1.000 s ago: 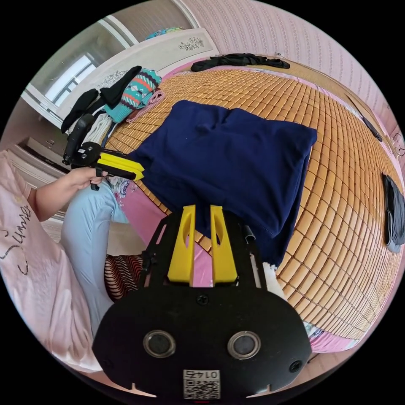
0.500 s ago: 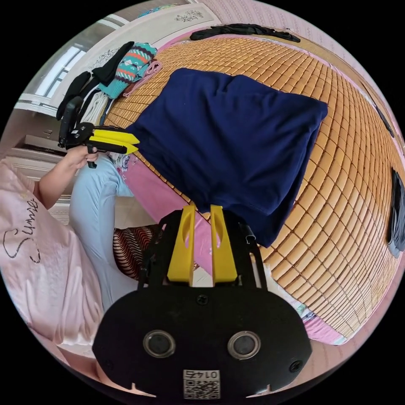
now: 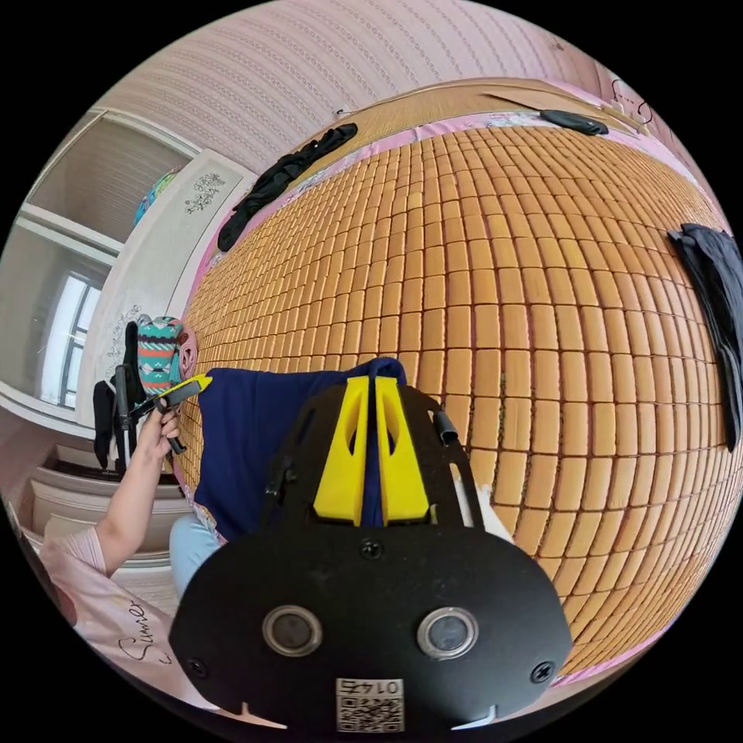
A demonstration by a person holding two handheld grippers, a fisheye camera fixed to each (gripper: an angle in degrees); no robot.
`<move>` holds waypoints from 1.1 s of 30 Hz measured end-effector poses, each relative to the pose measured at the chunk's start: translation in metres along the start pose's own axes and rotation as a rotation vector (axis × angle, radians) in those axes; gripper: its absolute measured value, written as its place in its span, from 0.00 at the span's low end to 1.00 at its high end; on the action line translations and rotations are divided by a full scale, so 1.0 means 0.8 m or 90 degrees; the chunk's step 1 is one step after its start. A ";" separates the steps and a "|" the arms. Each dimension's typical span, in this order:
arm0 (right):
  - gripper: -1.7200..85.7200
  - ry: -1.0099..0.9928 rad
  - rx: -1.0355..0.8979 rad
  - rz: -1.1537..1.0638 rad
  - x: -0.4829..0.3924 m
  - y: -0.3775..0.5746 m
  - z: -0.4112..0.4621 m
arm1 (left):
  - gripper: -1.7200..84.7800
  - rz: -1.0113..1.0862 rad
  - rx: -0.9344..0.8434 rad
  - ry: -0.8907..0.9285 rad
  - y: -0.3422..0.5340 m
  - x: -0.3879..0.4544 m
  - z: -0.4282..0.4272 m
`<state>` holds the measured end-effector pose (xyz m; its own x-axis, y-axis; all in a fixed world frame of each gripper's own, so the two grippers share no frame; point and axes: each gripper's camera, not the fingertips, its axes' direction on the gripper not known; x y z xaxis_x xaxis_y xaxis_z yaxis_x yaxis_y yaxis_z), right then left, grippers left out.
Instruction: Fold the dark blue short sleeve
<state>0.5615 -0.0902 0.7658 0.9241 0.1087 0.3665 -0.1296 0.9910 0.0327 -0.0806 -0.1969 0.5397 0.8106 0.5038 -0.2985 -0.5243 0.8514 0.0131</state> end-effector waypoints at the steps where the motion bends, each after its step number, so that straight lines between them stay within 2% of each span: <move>1: 0.04 0.020 0.000 0.010 0.002 -0.002 0.002 | 0.05 0.009 -0.023 0.021 -0.003 0.000 0.008; 4: 0.03 0.094 0.049 0.013 0.004 0.000 -0.011 | 0.02 0.033 -0.007 -0.033 -0.001 -0.001 0.008; 7: 0.03 0.112 0.035 0.003 0.007 -0.006 -0.001 | 0.02 0.006 0.022 -0.020 -0.001 -0.015 0.007; 12: 0.03 0.112 0.068 0.007 -0.005 -0.007 -0.013 | 0.12 -0.022 0.051 -0.004 0.008 -0.012 -0.002; 14: 0.03 0.166 0.085 -0.039 -0.026 0.008 -0.028 | 0.12 0.011 0.092 -0.035 0.029 0.006 -0.028; 15: 0.03 0.233 0.079 -0.082 -0.045 0.023 -0.033 | 0.11 0.049 0.107 -0.035 0.050 0.024 -0.043; 17: 0.02 0.300 0.059 -0.147 -0.072 0.051 -0.031 | 0.10 0.128 0.097 -0.017 0.092 0.059 -0.053; 19: 0.02 0.223 0.001 -0.243 -0.111 0.096 -0.020 | 0.10 0.186 0.062 0.005 0.138 0.096 -0.048; 22: 0.01 0.092 -0.093 -0.296 -0.152 0.139 0.009 | 0.09 0.231 0.009 0.035 0.205 0.149 -0.019; 24: 0.01 0.050 -0.125 -0.310 -0.167 0.156 0.025 | 0.08 0.223 -0.030 0.041 0.236 0.173 0.011; 27: 0.01 0.077 -0.180 -0.309 -0.172 0.167 0.056 | 0.04 0.217 -0.045 0.020 0.257 0.185 0.031; 29: 0.01 0.069 -0.157 -0.309 -0.172 0.167 0.053 | 0.02 0.227 -0.056 0.001 0.261 0.191 0.031; 33: 0.01 0.094 -0.190 -0.316 -0.184 0.154 0.054 | 0.02 0.255 -0.071 -0.027 0.269 0.208 0.023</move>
<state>0.3942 0.0126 0.7560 0.8915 -0.3840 0.2403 0.4168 0.9031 -0.1033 -0.0541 0.0725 0.5102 0.5458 0.7995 -0.2510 -0.8235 0.5671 0.0155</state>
